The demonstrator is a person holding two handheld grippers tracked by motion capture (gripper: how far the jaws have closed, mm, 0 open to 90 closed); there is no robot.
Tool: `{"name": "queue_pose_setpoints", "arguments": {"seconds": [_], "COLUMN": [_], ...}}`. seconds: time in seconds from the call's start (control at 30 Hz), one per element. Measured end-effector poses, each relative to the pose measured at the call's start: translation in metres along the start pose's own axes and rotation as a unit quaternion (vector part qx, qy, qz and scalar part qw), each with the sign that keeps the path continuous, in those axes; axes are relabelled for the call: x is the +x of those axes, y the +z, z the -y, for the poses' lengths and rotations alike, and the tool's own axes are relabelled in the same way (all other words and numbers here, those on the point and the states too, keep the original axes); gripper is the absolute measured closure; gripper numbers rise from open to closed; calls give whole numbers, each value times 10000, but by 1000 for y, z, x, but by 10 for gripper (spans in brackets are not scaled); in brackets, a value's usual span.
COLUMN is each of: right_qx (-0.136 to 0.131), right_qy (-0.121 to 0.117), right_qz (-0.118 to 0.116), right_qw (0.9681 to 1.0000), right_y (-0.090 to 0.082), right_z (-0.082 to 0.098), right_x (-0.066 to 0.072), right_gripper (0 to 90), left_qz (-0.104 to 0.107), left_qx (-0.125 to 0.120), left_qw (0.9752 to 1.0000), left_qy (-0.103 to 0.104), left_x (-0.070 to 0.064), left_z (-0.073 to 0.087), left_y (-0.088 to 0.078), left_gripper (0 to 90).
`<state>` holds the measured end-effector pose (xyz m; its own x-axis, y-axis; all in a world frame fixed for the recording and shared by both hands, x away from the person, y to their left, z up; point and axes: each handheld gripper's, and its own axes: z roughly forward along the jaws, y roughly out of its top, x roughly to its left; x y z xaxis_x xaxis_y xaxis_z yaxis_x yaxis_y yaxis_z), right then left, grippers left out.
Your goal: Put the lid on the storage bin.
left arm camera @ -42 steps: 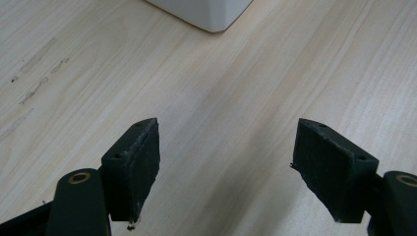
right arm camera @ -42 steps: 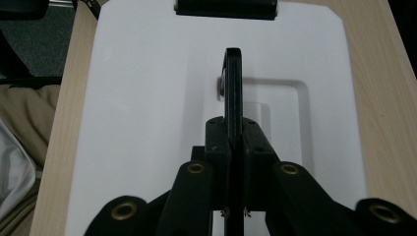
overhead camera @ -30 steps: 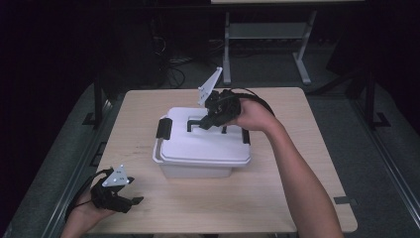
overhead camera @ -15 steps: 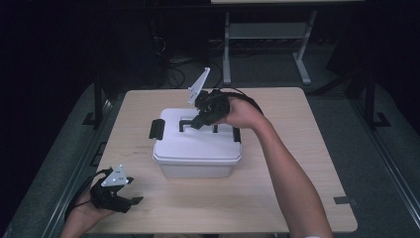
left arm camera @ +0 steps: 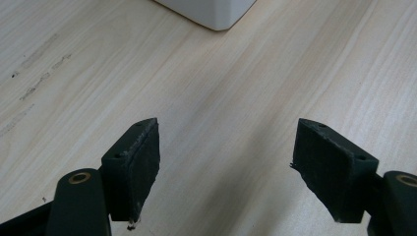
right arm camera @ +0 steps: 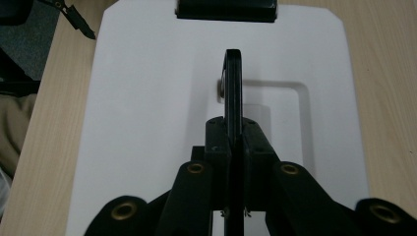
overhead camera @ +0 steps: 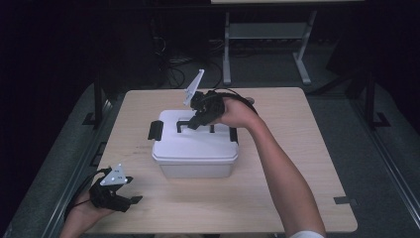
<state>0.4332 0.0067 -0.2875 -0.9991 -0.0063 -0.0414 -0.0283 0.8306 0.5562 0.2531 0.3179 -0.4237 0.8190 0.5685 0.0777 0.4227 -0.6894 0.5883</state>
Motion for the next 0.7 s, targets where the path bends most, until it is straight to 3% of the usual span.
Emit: {"name": "queue_pose_setpoints", "arguments": {"seconds": [0.7], "right_qx": [43], "right_qy": [27], "right_qz": [-62], "right_qw": [10000], "right_y": [8], "right_z": [-3], "right_x": [1], "right_gripper": [831], "left_qz": [23], "left_qx": [-16], "left_qw": [10000], "left_qy": [-20], "left_x": [0], "left_z": [2], "left_y": [-1], "left_gripper": [257]}}
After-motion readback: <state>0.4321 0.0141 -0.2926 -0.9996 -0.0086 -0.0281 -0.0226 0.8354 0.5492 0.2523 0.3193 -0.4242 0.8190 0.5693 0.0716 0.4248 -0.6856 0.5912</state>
